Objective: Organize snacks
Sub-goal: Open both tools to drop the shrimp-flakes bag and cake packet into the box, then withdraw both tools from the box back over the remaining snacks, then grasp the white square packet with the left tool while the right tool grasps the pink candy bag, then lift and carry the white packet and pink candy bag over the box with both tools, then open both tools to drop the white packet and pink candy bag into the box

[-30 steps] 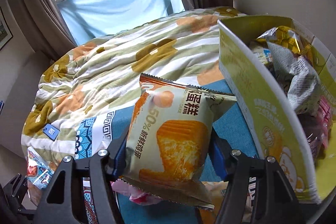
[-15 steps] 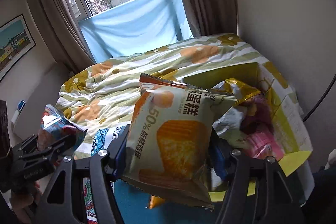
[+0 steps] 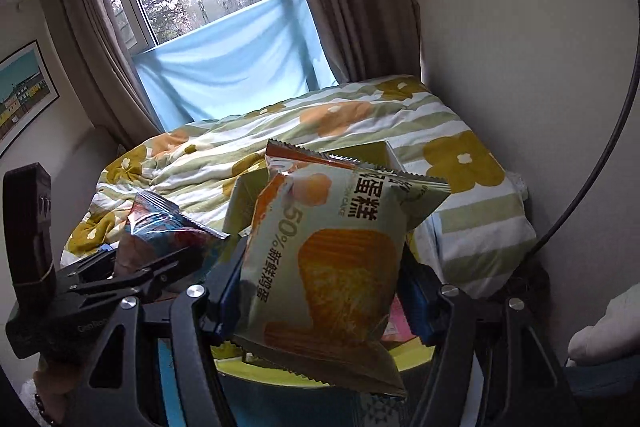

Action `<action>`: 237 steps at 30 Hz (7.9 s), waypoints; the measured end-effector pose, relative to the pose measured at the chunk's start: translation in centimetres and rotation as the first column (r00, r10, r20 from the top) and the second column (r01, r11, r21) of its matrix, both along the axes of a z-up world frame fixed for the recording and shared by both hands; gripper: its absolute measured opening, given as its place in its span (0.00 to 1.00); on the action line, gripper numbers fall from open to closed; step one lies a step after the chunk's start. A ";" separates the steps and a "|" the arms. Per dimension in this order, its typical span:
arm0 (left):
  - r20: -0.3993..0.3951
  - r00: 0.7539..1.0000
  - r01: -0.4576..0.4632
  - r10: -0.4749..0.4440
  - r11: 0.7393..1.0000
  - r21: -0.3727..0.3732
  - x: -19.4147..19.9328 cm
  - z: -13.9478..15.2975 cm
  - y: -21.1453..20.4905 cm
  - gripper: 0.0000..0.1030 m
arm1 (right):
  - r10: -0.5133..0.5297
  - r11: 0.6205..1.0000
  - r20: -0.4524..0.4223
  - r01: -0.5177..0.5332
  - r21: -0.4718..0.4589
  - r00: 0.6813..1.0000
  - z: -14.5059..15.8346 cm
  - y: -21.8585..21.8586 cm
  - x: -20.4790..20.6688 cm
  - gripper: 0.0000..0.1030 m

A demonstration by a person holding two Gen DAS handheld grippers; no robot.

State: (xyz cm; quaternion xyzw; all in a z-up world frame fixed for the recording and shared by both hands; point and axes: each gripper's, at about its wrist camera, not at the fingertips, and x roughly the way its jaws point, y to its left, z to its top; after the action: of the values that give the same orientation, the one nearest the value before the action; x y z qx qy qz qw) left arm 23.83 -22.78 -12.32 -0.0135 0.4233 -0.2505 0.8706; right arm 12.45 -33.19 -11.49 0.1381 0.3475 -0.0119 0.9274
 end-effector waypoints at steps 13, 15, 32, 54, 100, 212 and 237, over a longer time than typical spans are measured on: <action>-0.043 0.999 -0.024 0.026 0.998 0.049 0.1 -1.6 0.1 0.99 | 0.038 0.998 -0.072 -0.033 0.058 0.997 -3.2 -4.8 2.0 0.60; -0.063 0.997 -0.044 0.048 0.998 0.051 0.2 -1.9 1.2 0.99 | 0.047 0.997 -0.080 -0.042 0.062 0.996 -3.5 -5.0 2.3 0.60; -0.055 0.987 -0.150 0.154 0.986 0.069 1.4 -1.4 5.2 0.99 | 0.127 0.992 -0.078 -0.126 0.013 0.989 -3.9 -2.9 6.8 0.94; 0.095 0.972 -0.221 0.216 0.974 0.040 -6.5 4.5 8.6 0.99 | 0.143 0.987 0.028 -0.140 -0.073 0.989 1.7 -0.9 0.9 0.94; -0.026 1.000 -0.008 0.012 0.989 0.146 1.4 -6.7 40.0 0.99 | 0.105 0.993 -0.012 -0.106 -0.057 0.994 -5.3 30.0 1.6 0.94; -0.237 0.970 -0.042 0.050 0.998 0.039 1.1 -5.8 0.6 0.96 | 0.163 0.986 -0.042 -0.162 0.030 0.986 -1.0 -1.2 0.5 0.47; -0.134 0.961 -0.230 0.243 0.968 0.103 -3.3 -3.7 9.9 0.99 | 0.297 0.954 -0.073 -0.298 -0.009 0.952 -3.9 1.9 4.8 0.99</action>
State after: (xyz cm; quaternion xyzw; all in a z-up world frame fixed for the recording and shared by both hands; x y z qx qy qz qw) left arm 20.49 -12.86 -16.02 -0.0444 0.4914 -0.1245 0.8609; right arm 17.22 -31.34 -15.34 0.0745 0.3967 0.1196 0.9071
